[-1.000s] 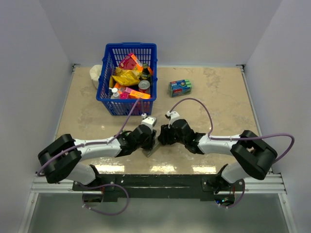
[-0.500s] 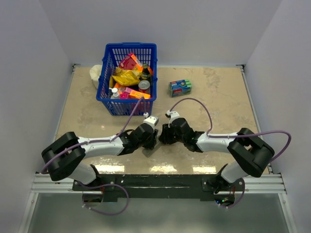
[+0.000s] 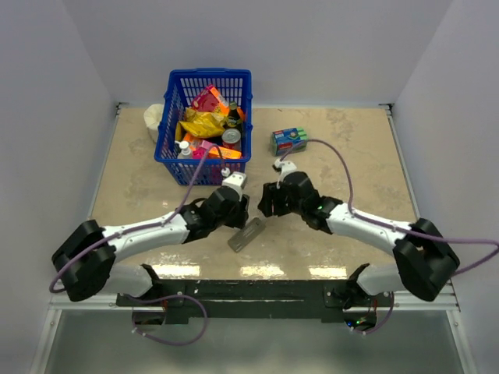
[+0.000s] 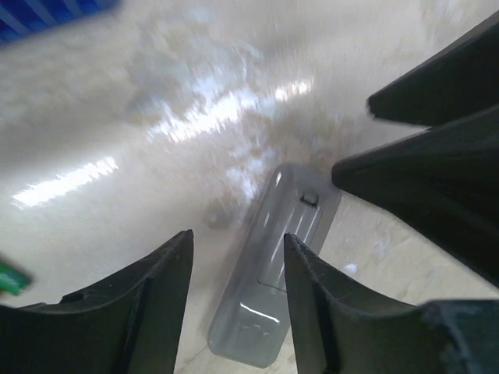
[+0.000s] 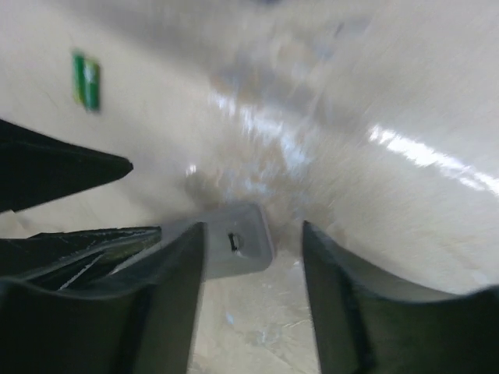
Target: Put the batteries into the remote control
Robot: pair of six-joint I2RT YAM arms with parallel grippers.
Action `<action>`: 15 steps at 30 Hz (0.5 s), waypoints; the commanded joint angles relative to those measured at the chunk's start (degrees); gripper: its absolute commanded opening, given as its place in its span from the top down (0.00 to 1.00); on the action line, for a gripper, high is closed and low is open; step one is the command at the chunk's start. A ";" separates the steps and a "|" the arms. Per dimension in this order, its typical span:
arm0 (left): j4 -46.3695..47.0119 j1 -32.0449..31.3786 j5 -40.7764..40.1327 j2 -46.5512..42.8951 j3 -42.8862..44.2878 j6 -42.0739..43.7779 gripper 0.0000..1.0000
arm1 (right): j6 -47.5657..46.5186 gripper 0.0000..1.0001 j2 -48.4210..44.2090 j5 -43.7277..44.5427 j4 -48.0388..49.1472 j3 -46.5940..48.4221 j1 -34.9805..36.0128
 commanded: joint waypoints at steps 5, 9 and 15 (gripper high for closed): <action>-4.23 11.19 -2.13 -13.67 8.12 3.36 0.38 | -7.14 0.17 -12.94 9.37 -12.67 13.19 -12.70; -8.18 19.97 -1.69 -20.95 11.20 4.33 0.34 | -8.55 0.02 -16.89 16.84 -18.22 19.25 -16.84; -15.04 29.92 -10.20 -30.18 19.89 8.97 0.20 | -12.58 0.02 -27.96 33.37 -19.81 23.47 -18.69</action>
